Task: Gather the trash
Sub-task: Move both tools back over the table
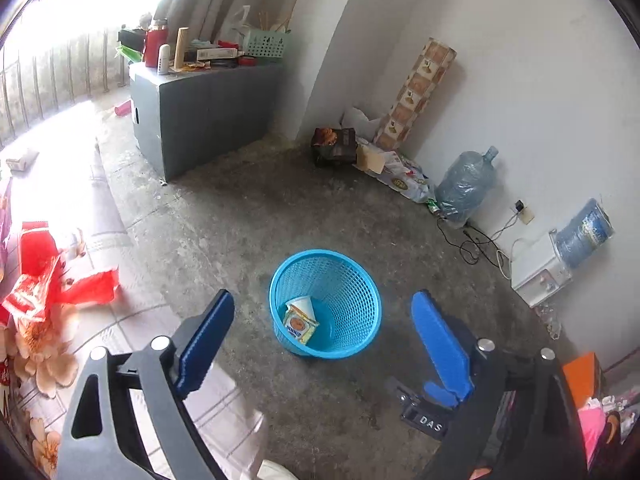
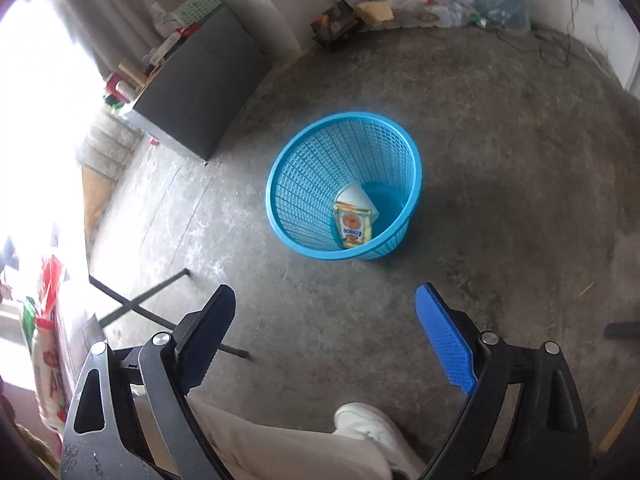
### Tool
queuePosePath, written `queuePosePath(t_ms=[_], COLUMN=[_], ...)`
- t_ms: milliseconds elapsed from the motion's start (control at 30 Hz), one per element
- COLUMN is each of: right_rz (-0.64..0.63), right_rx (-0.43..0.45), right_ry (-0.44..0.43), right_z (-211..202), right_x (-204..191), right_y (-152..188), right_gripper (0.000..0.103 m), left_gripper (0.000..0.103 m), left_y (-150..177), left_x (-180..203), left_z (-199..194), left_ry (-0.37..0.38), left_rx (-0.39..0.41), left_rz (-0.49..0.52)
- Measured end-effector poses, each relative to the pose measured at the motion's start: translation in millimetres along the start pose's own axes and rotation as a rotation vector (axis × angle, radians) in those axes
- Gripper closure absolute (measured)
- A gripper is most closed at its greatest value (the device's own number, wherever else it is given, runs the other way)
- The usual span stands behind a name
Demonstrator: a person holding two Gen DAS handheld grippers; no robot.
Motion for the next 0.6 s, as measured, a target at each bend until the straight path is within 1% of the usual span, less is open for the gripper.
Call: queuePosePath(t_ms=[33,100,233,333,400,433,500,567,600], right_rz=[-0.044,-0.131,-0.277,-0.348,-0.396,-0.428,-0.500,-0.550,-0.567], right_rx=[0.019,0.073,0.166,0.201,0.240,0.270,0.320,0.352,0.364], right_ry=[0.014,0.045,0.089,0.117,0.143,0.155,0.192,0.194,0.175], right_z=[-7,-25,-54,-65,-69,-78,-84,-95,-96], right_x=[-6,-20,-48,-66,-74,-80,-89,-100,-103], right_y=[1,2,7,12,16,18,22,28,30], right_gripper=[0.010,0.008,0.008,0.008,0.008,0.008,0.008,0.008,0.008], left_gripper=[0.007,0.006,0.006,0.006,0.006,0.006,0.006,0.006,0.006], left_y=[4,13,33,52,64,70,83,94,99], left_x=[-3,-11,-34,-55,-69,-75,-86,-95,-103], left_z=[-12,-39,-93,-130,-152,-162,-182,-195,-204], left_ry=[0.001,-0.029,-0.113,-0.158,-0.169,-0.172,-0.154,-0.153,-0.160], left_rx=[-0.009,0.003,0.059,0.105,0.127,0.143,0.172,0.190,0.202], left_rz=[-0.007,-0.018,-0.056,-0.096,-0.119,-0.131,-0.153,-0.175,-0.187])
Point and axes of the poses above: each gripper's, at about its wrist camera, not at the fingertips, and z roughly the way its jaws point, x to its right, y to its underside, the point moved 5 cm from there along z, roughly the way its jaws point, and after that the axes turned 4 degrees about x, right-handed, at the moved point
